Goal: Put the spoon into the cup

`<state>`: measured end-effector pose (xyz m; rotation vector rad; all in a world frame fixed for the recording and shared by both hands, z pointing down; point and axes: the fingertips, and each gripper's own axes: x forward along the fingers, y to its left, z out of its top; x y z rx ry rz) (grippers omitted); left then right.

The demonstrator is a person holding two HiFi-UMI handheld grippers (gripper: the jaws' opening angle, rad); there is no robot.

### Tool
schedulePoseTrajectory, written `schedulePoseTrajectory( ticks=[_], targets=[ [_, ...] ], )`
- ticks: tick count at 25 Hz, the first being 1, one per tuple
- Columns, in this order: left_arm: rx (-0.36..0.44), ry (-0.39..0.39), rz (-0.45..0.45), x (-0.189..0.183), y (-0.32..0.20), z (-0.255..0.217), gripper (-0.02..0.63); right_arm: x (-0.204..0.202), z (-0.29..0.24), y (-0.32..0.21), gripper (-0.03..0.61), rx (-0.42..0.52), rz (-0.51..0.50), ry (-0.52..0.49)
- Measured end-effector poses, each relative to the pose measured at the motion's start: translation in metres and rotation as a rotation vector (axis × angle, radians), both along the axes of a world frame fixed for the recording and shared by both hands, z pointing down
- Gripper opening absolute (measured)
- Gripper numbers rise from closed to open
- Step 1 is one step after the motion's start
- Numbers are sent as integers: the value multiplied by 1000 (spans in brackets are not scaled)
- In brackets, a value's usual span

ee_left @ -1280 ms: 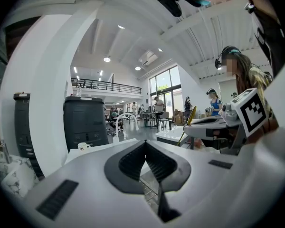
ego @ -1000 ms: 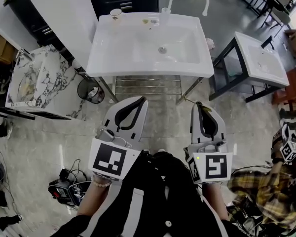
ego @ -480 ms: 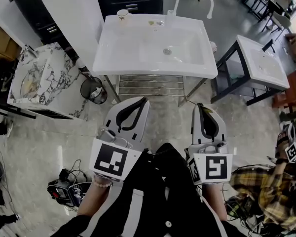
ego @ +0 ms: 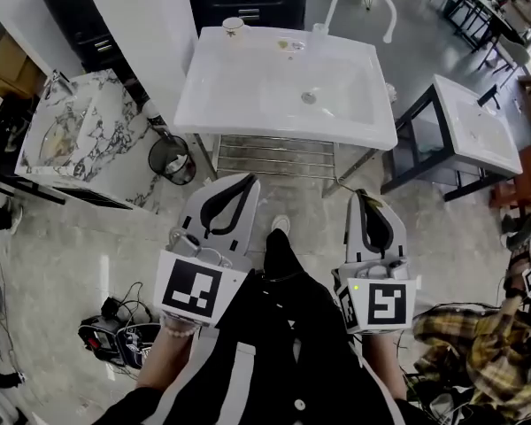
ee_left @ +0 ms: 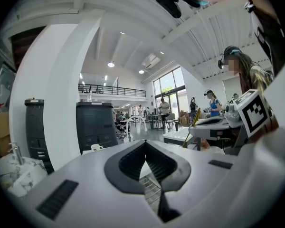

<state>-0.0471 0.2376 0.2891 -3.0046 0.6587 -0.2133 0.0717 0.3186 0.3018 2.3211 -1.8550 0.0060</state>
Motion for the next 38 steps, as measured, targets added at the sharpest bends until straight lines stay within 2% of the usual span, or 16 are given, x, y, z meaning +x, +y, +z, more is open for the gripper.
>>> schedulePoseTrajectory(
  ticks=[11, 21, 38],
  targets=[
    [-15, -4, -36, 16, -36, 6, 0, 10, 1, -51, 8, 7, -66, 10],
    [-14, -24, -41, 67, -84, 8, 0, 63, 5, -105, 8, 10, -76, -30],
    [-2, -19, -138, 134, -194, 1, 0, 133, -4, -230, 8, 15, -187, -5]
  ],
)
